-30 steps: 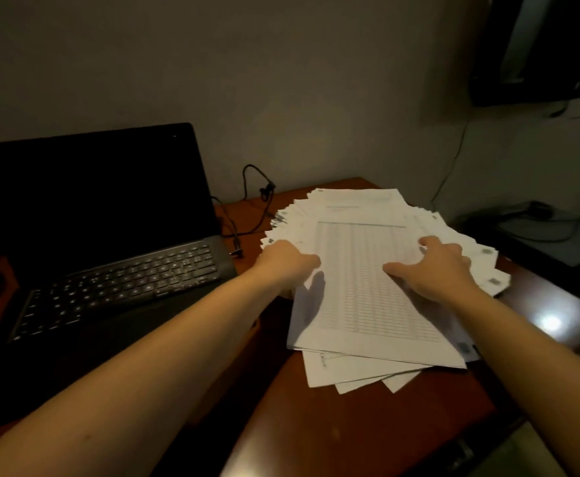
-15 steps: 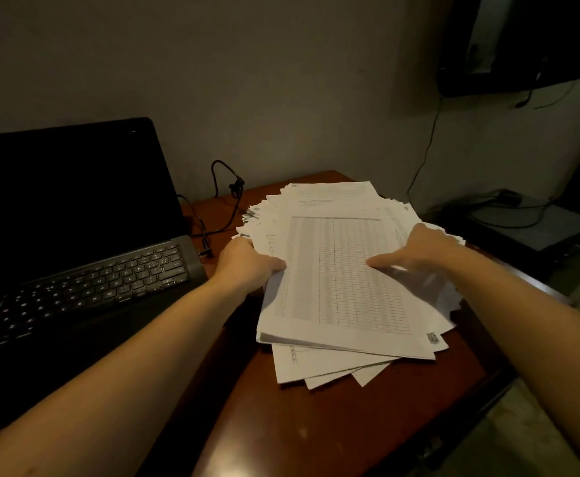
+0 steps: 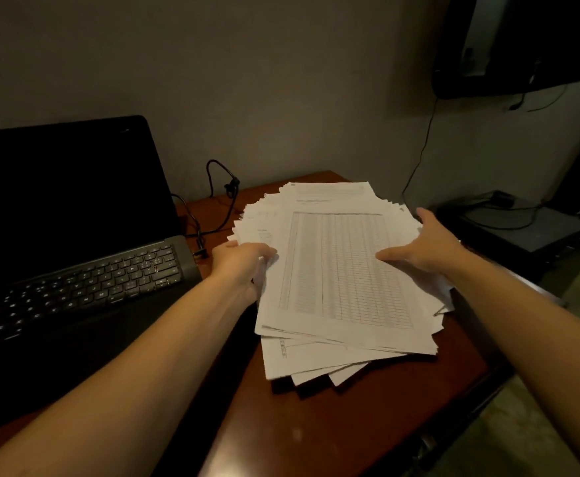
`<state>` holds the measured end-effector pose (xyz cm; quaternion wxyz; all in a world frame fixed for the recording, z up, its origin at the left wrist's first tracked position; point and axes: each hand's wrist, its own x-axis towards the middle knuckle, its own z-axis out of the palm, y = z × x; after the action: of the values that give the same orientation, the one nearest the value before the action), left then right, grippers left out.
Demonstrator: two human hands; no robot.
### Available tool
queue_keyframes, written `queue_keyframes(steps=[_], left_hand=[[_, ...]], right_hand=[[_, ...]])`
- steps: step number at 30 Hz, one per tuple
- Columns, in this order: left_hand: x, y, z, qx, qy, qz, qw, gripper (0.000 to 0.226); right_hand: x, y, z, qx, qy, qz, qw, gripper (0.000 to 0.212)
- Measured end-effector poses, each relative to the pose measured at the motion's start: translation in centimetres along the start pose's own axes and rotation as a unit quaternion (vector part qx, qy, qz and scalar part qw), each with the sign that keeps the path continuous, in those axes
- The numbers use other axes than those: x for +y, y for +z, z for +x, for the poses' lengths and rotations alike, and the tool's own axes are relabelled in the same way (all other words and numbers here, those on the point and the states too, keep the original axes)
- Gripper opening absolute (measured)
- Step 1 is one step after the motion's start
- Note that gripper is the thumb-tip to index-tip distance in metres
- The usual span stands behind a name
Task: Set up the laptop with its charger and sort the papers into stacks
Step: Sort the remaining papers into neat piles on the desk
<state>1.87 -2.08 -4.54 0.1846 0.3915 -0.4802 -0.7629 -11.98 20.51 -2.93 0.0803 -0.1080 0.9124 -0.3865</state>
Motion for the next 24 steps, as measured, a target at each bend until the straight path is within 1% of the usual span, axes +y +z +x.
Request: queue_keyframes(steps=[1, 2, 3, 4, 5, 6, 8, 9, 10, 11, 12, 13, 15, 17, 19, 21, 24], left_hand=[[-0.2, -0.1, -0.1, 0.004, -0.002, -0.001, 1.000, 0.049], [-0.4, -0.1, -0.3, 0.014, -0.001, 0.010, 1.000, 0.039], [-0.6, -0.1, -0.4, 0.022, 0.001, 0.022, 1.000, 0.029], [-0.6, -0.2, -0.7, 0.022, 0.003, 0.035, 0.999, 0.024], [-0.7, -0.3, -0.8, 0.018, 0.009, 0.045, 0.999, 0.024], [-0.7, -0.5, -1.0, 0.014, 0.020, 0.052, 0.998, 0.031], [-0.7, -0.8, -1.2, 0.033, 0.066, 0.097, 0.993, 0.062], [-0.6, -1.0, -1.3, 0.048, 0.106, 0.130, 0.985, 0.077], [-0.7, -1.3, -1.4, 0.051, 0.149, 0.161, 0.974, 0.087], [-0.7, -1.4, -1.7, 0.046, 0.188, 0.186, 0.963, 0.091], [-0.8, -1.5, -1.9, 0.040, 0.208, 0.199, 0.957, 0.091], [-0.8, -1.5, -2.3, 0.031, 0.209, 0.198, 0.957, 0.084], [-0.9, -1.5, -2.8, 0.001, 0.154, 0.180, 0.971, 0.060], [-1.1, -1.4, -3.4, -0.039, 0.092, 0.200, 0.975, 0.044], [-1.3, -1.4, -3.6, -0.065, 0.070, 0.218, 0.971, 0.039], [-1.5, -1.3, -3.8, -0.078, 0.060, 0.226, 0.969, 0.041], [-2.0, -1.5, -3.9, -0.087, 0.046, 0.206, 0.974, 0.038]], right_hand=[[0.0, 0.0, 0.0, 0.001, 0.022, 0.054, 0.998, 0.085], [-0.1, -0.1, 0.0, -0.009, 0.051, 0.112, 0.992, 0.072], [-0.1, -0.1, -0.1, -0.030, 0.077, 0.161, 0.983, 0.055], [-0.2, -0.1, -0.1, -0.052, 0.093, 0.185, 0.977, 0.043], [-0.1, 0.0, -0.1, -0.072, 0.098, 0.188, 0.975, 0.036], [0.1, 0.1, -0.1, -0.087, 0.096, 0.179, 0.975, 0.032], [0.1, 0.3, -0.3, -0.093, 0.077, 0.153, 0.981, 0.025], [0.0, 0.4, -0.5, -0.087, 0.066, 0.146, 0.983, 0.023], [0.0, 0.6, -0.7, -0.076, 0.052, 0.138, 0.986, 0.022], [-0.1, 0.9, -0.9, -0.058, 0.038, 0.125, 0.990, 0.022], [-0.3, 1.2, -1.2, -0.039, 0.024, 0.106, 0.993, 0.024], [-0.6, 1.5, -1.6, -0.025, 0.009, 0.090, 0.996, 0.026], [-0.8, 2.0, -2.1, -0.020, -0.005, 0.089, 0.996, 0.027], [-0.7, 2.2, -2.7, -0.024, -0.001, 0.112, 0.993, 0.028], [-0.6, 1.9, -3.0, -0.017, 0.013, 0.136, 0.990, 0.030], [-0.4, 1.5, -3.0, -0.008, 0.029, 0.140, 0.990, 0.033], [-0.2, 0.8, -3.2, -0.012, 0.054, 0.137, 0.989, 0.034]])
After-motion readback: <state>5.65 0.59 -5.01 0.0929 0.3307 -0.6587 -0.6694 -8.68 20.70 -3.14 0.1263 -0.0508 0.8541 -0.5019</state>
